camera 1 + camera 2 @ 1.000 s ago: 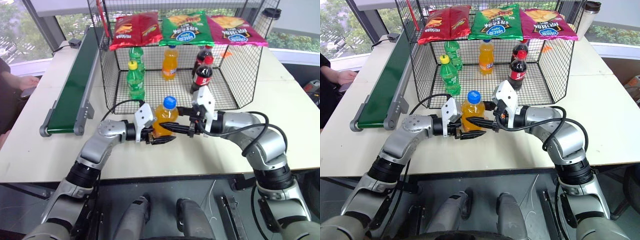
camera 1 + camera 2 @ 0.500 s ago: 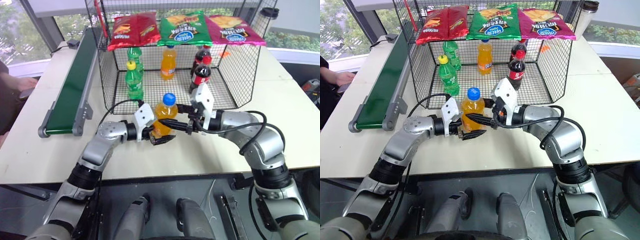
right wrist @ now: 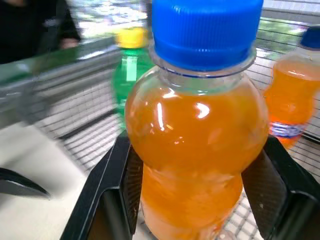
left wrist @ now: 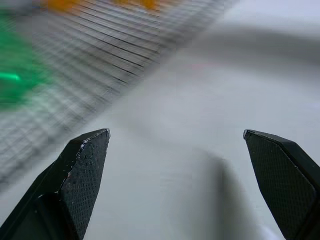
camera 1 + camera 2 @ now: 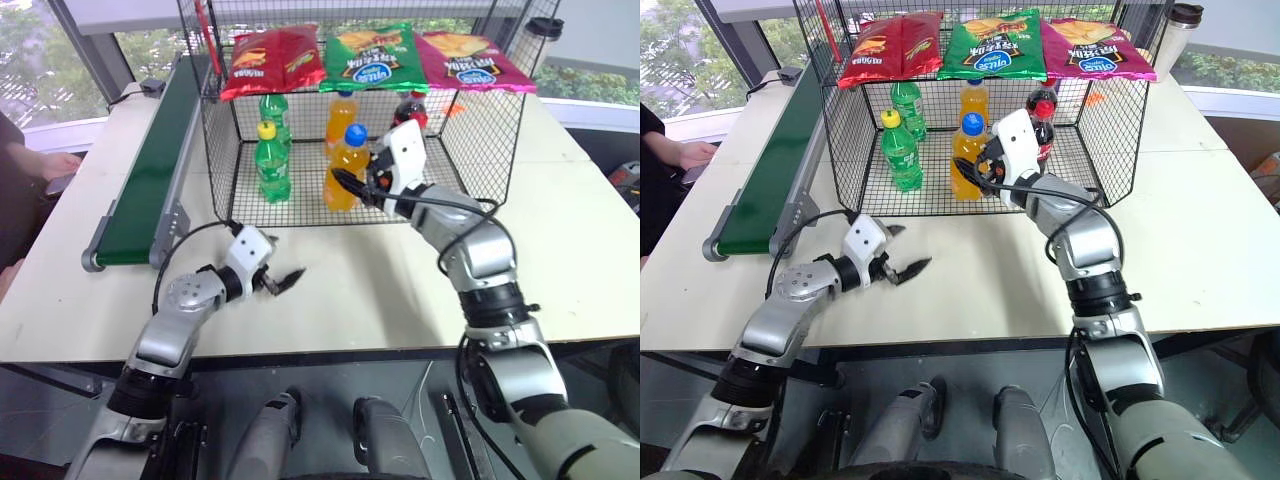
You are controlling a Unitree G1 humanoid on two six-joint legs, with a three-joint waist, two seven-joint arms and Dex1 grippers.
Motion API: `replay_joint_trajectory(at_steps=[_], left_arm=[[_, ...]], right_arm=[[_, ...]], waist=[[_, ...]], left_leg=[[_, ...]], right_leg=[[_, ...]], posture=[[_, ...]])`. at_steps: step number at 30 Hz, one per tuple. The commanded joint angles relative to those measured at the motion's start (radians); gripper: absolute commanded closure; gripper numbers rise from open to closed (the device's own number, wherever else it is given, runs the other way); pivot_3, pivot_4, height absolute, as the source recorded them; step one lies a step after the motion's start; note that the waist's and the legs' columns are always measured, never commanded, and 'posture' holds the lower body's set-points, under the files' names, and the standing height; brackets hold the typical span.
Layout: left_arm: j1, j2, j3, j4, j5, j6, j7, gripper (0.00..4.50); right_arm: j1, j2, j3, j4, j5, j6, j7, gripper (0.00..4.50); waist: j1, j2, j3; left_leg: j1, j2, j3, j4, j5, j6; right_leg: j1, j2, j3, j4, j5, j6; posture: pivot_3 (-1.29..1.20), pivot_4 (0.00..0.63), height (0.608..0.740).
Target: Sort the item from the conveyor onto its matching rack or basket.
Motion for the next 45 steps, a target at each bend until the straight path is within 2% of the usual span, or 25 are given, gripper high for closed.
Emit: replay_joint_trajectory(at_steps=[1, 11, 26, 30, 31, 45], left_arm=[[-0.002, -0.081, 0.045, -0.071, 0.008, 0.023, 0.134, 0.03], [0.011, -0.131, 0.043, -0.104, 0.006, 0.069, 0.201, 0.03], [0.016, -0.149, 0.025, -0.113, 0.009, 0.078, 0.207, 0.03], [0.016, -0.149, 0.024, -0.112, 0.009, 0.075, 0.206, 0.00], [0.016, -0.149, 0.023, -0.113, 0.010, 0.075, 0.206, 0.00], [0.013, -0.152, 0.024, -0.108, 0.007, 0.069, 0.205, 0.00]], right_arm=[[-0.087, 0.022, -0.032, 0.084, -0.034, -0.116, -0.027, 2.32], [-0.175, 0.067, -0.043, 0.312, -0.077, -0.265, -0.033, 2.32], [-0.236, 0.093, -0.063, 0.476, -0.094, -0.363, -0.031, 2.32], [-0.240, 0.092, -0.064, 0.504, -0.101, -0.382, -0.025, 0.32], [-0.239, 0.092, -0.064, 0.510, -0.103, -0.386, -0.024, 0.06], [-0.233, 0.078, -0.067, 0.453, -0.104, -0.363, -0.003, 0.06]], waist=[[-0.004, 0.000, 0.000], [-0.011, 0.000, 0.000], [-0.010, 0.000, 0.000], [-0.010, 0.000, 0.000], [-0.010, 0.000, 0.000], [-0.010, 0.000, 0.000]], left_leg=[[0.000, 0.000, 0.000, 0.000, 0.000, 0.000], [0.001, 0.001, 0.000, -0.001, 0.002, 0.002], [0.001, 0.001, 0.000, 0.000, 0.002, 0.001], [0.001, 0.001, 0.000, 0.000, 0.002, 0.001], [0.001, 0.001, 0.000, 0.000, 0.002, 0.001], [0.002, 0.001, 0.000, 0.000, 0.002, 0.001]], right_leg=[[0.000, 0.000, 0.000, 0.000, 0.000, 0.000], [-0.001, 0.002, 0.000, 0.002, 0.001, 0.001], [-0.001, 0.002, 0.000, 0.002, 0.001, 0.001], [-0.001, 0.002, 0.000, 0.002, 0.001, 0.001], [-0.001, 0.002, 0.000, 0.002, 0.001, 0.001], [0.000, 0.002, 0.001, 0.002, 0.001, 0.001]], posture=[[0.00, 0.150, 0.738], [0.00, 0.150, 0.738], [0.00, 0.150, 0.738], [0.00, 0.150, 0.738], [0.00, 0.150, 0.738], [0.00, 0.150, 0.738]])
